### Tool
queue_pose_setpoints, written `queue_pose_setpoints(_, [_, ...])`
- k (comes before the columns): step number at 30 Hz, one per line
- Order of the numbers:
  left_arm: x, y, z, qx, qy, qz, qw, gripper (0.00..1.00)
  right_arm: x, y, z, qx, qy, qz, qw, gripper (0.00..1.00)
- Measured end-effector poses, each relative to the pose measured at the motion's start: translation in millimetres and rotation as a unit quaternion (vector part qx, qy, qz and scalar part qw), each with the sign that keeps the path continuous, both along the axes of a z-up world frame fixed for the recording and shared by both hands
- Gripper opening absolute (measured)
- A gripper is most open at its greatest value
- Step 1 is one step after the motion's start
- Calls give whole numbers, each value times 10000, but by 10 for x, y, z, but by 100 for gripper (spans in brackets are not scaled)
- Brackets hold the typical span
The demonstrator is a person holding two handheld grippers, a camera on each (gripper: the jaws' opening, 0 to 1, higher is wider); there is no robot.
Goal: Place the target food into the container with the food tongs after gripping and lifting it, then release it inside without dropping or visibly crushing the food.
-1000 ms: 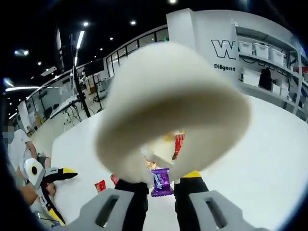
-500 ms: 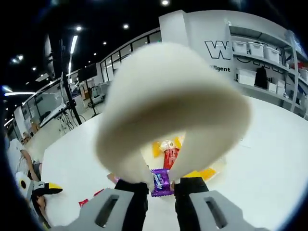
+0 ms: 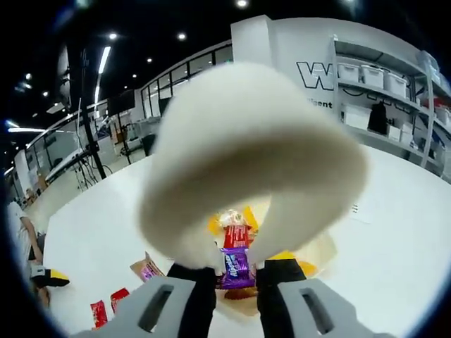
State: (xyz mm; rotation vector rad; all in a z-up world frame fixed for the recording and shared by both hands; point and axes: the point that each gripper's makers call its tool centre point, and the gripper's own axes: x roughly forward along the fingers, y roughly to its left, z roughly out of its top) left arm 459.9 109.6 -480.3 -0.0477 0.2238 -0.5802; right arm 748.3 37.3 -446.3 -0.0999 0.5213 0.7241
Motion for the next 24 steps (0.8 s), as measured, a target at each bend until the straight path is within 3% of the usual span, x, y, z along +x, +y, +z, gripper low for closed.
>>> queue_pose_setpoints(10, [-6,11,25,-205,55,-9,9998,99,-56,64,57,-121,-229,204,9995,19])
queue_pose_setpoints(24, [-9,26,32,-329,91,13,9994,98,-115,-51,137,-61,-230,82,9997,19])
